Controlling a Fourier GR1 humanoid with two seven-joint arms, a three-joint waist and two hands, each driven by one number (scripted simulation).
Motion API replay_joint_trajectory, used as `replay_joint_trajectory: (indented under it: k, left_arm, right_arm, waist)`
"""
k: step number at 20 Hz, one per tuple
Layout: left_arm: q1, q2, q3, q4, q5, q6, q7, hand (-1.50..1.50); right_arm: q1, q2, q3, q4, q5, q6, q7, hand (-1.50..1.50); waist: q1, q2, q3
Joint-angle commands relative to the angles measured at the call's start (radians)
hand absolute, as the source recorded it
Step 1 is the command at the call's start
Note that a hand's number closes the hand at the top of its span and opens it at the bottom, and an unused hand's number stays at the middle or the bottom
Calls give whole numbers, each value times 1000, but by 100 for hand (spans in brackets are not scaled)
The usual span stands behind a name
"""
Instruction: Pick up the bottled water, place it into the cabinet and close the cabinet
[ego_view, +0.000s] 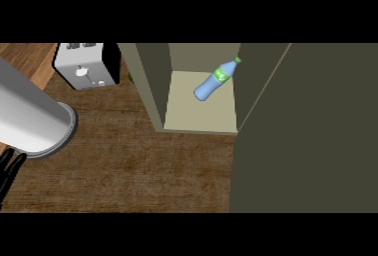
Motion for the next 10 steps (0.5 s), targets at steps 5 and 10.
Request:
replay_joint_trajectory:
  k: [5, 10]
  left_arm:
    - [80, 43, 63, 17, 31, -70, -19, -150]
    - [90, 63, 105, 27, 43, -99, -30, -150]
  right_arm:
    - [-121, 17, 117, -211, 143, -178, 141, 150]
    - [-265, 48, 214, -164, 165, -287, 209, 150]
  waist:
    - [9, -4, -2]
    - [18, 3, -2]
